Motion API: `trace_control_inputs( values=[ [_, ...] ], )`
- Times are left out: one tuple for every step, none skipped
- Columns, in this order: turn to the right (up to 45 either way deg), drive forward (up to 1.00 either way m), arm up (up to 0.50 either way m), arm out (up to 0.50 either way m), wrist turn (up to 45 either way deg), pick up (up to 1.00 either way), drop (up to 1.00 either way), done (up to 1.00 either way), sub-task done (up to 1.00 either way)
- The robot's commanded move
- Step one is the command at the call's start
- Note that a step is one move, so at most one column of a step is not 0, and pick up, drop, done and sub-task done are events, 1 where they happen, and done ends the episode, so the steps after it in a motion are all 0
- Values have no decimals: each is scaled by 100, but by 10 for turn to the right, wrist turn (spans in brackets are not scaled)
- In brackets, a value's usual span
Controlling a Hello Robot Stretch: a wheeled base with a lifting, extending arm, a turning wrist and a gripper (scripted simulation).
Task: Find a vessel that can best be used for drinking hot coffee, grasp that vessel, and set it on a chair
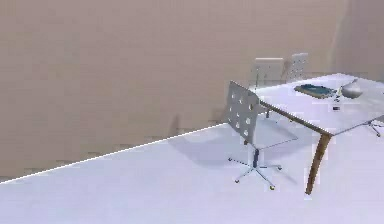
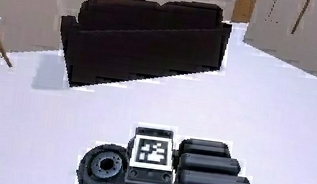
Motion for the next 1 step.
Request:
trace_control_inputs(
  values=[
    [0,100,0,0,0,0,0,0,0]
  ],
)
